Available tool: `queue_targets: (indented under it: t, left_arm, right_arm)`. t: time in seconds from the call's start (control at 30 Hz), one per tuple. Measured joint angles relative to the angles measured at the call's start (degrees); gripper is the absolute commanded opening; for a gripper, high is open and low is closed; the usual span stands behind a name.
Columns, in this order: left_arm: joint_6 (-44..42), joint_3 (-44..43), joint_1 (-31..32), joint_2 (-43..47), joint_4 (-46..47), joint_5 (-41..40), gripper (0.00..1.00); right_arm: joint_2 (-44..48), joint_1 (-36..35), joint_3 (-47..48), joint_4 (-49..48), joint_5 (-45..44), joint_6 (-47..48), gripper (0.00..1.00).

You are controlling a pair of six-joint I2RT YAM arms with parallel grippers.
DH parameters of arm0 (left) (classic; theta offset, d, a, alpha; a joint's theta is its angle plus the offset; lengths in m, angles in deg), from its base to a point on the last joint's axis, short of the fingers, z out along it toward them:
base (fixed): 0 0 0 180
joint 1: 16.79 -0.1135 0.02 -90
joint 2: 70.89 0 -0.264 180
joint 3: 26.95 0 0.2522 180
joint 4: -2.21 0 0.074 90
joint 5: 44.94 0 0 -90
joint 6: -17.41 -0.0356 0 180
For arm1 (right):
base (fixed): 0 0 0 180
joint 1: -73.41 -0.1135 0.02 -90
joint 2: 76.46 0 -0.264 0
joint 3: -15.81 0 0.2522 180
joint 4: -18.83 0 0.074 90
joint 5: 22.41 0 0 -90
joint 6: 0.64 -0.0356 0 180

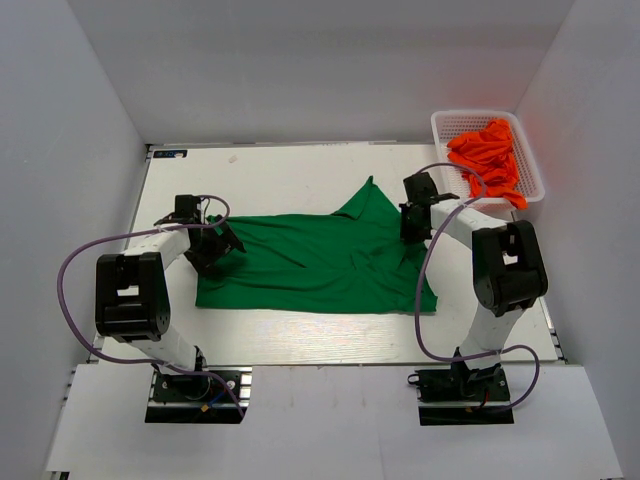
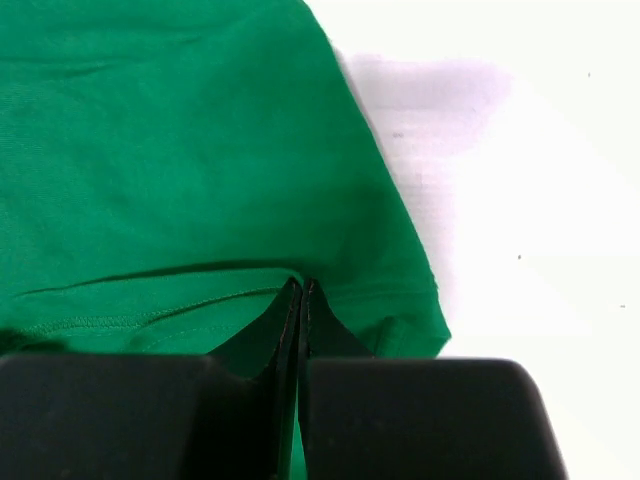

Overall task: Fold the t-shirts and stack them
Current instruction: Fold the flattened tshirt in 1/3 of the way

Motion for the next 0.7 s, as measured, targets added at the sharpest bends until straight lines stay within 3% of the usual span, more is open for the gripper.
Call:
queue_targets:
  t: [0.2, 0.3, 0.33, 0.37, 0.4, 0.47, 0.7]
  left_arm:
    - [0.1, 0.0, 0.0, 0.1, 0.0, -0.1, 1.0]
    - [0.0, -0.7, 0.1, 0.1, -0.9, -0.6, 1.0]
    - [0.0, -1.3, 0.1, 0.1, -1.7, -0.9, 1.0]
    - [0.0, -2.3, 0.1, 0.1, -2.6, -1.1, 1.0]
    - [-0.1, -3.8, 0.1, 0.1, -3.3, -1.4, 1.0]
    - [-0.3, -7.8, 0.0, 0.1, -4.3, -2.3, 1.0]
    - [-0.9, -25.8, -1.1, -4.1, -6.5, -10.7, 1.0]
  right_arm:
    - [0.0, 0.0, 0.8, 0.7, 0.6, -0.7, 0.3]
    - [0.0, 0.0, 1.8, 0.5, 3.3, 0.5, 0.5]
    - [0.2, 0.0, 2.2, 0.3, 4.3, 1.1, 0.66]
    - [0.5, 0.0, 2.4, 0.1, 5.2, 1.6, 0.69]
    - [1.0, 0.0, 2.7, -0.2, 6.2, 2.5, 0.81]
    - [1.9, 0.0, 4.1, -0.5, 7.9, 3.7, 0.9]
    - [-0.5, -0.1, 19.0, -1.7, 11.3, 5.3, 0.9]
